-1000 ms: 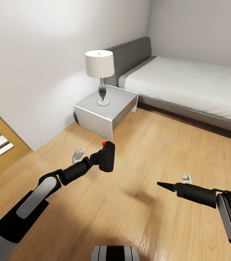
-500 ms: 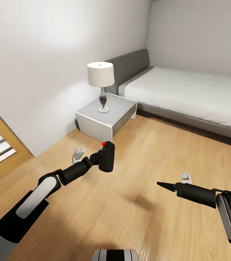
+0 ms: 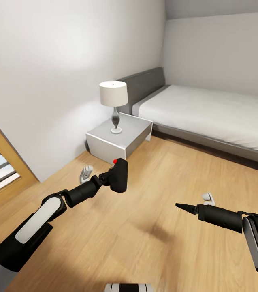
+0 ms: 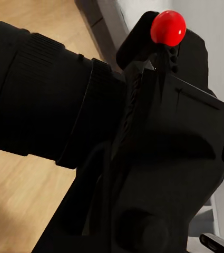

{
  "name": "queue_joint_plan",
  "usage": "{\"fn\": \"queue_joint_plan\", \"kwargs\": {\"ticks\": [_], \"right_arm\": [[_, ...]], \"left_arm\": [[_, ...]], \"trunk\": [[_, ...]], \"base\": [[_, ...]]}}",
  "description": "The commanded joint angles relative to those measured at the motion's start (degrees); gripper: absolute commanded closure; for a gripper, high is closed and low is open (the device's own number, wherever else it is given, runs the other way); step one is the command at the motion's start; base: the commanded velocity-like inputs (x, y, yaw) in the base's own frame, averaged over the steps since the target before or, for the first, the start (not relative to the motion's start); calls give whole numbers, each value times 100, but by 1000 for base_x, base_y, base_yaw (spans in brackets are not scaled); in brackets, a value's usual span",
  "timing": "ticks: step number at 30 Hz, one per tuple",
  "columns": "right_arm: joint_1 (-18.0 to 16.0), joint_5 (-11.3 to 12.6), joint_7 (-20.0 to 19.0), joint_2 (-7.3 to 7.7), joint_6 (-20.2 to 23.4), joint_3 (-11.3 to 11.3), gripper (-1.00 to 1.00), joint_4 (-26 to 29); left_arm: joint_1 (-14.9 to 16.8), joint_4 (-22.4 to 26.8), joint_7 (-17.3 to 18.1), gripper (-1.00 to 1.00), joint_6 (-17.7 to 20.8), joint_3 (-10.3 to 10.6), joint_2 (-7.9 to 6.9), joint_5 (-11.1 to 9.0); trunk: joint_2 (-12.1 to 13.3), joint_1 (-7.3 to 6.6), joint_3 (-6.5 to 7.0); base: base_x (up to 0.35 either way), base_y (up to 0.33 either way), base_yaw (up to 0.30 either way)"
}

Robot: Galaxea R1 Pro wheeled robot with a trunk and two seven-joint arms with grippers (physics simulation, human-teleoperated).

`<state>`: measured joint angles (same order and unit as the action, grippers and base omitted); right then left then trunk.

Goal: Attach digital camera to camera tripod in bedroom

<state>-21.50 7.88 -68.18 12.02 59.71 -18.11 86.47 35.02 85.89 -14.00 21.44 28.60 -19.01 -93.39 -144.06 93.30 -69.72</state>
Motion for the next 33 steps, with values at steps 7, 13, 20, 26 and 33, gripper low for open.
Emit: {"fn": "queue_joint_plan", "kwargs": {"ticks": [7,13,20,26,33], "right_arm": [[-3,-4,-117,-5,29,-21,-100,1],[-3,-3,-141,-6,29,-32,-100,1],[-3,0,-143,-6,29,-27,-100,1],[-3,-1,-143,-6,29,-26,-100,1],[-3,-5,-136,-6,29,-28,-100,1]], "left_arm": [[5,7,-68,100,-24,6,-2,-55],[5,7,-68,100,-59,6,6,-56],[5,-1,-68,100,-67,6,19,-64],[5,-62,-69,100,-62,6,22,-68],[5,-374,-68,100,-60,-1,28,-171]], "trunk": [[8,-19,151],[16,-34,284],[25,-52,439],[33,-68,572],[42,-86,727]], "base": [[0,0,0],[0,0,0],[0,0,0],[0,0,0],[0,0,0]]}}
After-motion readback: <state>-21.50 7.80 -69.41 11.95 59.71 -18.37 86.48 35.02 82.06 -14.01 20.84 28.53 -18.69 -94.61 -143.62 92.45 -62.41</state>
